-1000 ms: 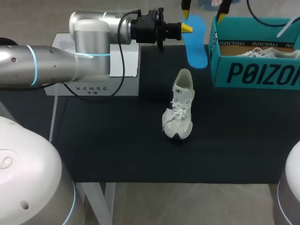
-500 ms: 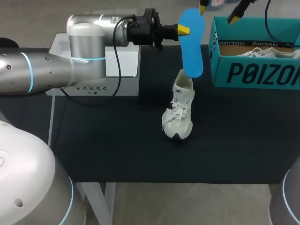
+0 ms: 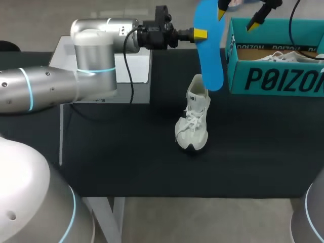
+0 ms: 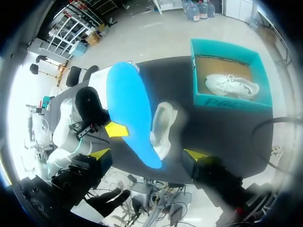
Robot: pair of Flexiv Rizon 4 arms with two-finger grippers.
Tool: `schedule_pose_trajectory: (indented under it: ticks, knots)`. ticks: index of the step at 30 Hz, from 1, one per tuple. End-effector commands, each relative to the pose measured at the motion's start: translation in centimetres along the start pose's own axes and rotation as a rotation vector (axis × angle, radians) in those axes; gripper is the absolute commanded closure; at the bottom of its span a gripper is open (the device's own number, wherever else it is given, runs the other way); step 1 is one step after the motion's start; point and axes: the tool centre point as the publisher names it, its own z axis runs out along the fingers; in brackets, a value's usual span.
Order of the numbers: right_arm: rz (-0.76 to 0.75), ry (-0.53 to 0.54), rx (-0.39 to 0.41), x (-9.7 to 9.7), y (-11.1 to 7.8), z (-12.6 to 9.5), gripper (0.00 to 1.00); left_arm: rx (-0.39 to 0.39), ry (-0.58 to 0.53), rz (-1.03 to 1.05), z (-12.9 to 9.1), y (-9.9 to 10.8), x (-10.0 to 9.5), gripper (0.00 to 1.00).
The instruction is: Take the shoe out of the shoebox, open the shoe tongue, remove and reinsert the insole, then place the shoe into the shoebox
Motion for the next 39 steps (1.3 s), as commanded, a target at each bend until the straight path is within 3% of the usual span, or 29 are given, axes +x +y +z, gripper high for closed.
schedule_pose_trajectory:
  ticks: [1, 4, 6, 13, 19, 28, 37, 39]
  knots:
    - [0.0, 0.0, 0.007, 0.1, 0.4, 0.1, 0.0, 0.074, -0.061, 0.292, 0.2, 0.7, 0.8, 1.0]
    - [-0.001, 0.001, 0.006, 0.1, 0.4, 0.1, 0.0, 0.054, -0.292, 0.754, 1.3, 1.5, 2.0, 1.0]
    - [0.0, 0.002, 0.005, 0.0, 0.4, 0.0, 0.0, 0.028, -0.321, 0.871, 1.7, 2.0, 2.4, 1.0]
    - [0.014, 0.014, 0.002, -0.4, 0.4, 0.1, 0.0, 0.038, -0.314, 0.869, 1.7, 2.1, 2.6, 1.0]
    - [-0.003, 0.144, -0.026, -0.8, 0.4, -0.9, 0.0, 0.038, -0.314, 0.869, 1.7, 2.1, 2.6, 1.0]
    - [-0.01, 0.245, -0.029, -2.0, 0.0, -1.1, 0.0, -0.061, -0.198, 0.933, 0.1, 0.9, 1.4, 1.0]
    - [-0.009, 0.306, -0.034, -2.3, -0.1, -1.1, 0.0, -0.166, -0.19, 0.976, -0.4, 0.5, -0.1, 1.0]
    - [-0.004, 0.31, -0.036, -2.6, -0.1, -1.1, 0.0, -0.152, -0.168, 0.998, -0.3, 0.8, 0.3, 1.0]
